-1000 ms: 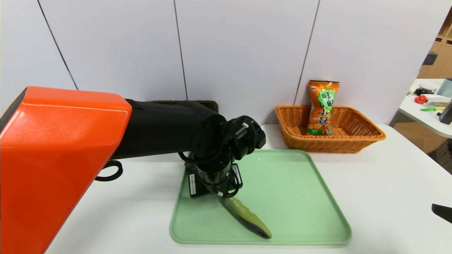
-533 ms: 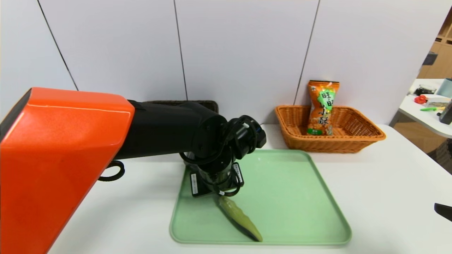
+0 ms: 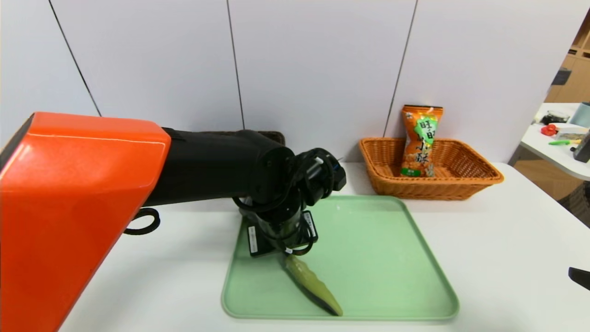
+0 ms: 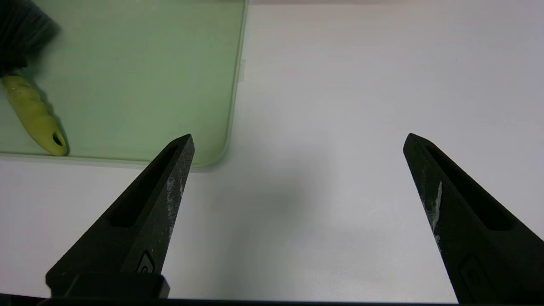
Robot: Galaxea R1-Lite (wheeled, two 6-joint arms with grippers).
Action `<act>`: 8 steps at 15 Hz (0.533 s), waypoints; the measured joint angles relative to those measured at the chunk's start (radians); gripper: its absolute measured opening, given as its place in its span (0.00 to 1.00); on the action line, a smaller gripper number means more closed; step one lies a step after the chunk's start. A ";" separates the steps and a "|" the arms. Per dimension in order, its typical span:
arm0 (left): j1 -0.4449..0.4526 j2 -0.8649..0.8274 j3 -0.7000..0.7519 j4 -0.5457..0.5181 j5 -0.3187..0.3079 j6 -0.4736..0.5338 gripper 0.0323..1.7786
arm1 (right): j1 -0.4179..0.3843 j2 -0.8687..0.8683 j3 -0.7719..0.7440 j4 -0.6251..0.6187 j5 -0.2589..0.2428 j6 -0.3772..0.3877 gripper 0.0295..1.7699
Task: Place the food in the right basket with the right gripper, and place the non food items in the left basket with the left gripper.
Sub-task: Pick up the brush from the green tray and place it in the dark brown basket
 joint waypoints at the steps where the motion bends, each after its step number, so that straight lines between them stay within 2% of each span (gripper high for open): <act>1: 0.001 -0.003 -0.014 0.004 -0.024 -0.013 0.16 | 0.000 -0.003 0.003 0.000 0.000 0.000 0.96; 3: 0.004 -0.006 -0.038 0.009 -0.048 -0.024 0.16 | 0.000 -0.010 0.009 0.001 0.000 0.000 0.96; 8: 0.003 0.012 -0.060 0.007 -0.058 -0.054 0.15 | 0.000 -0.026 0.016 0.003 0.000 0.000 0.96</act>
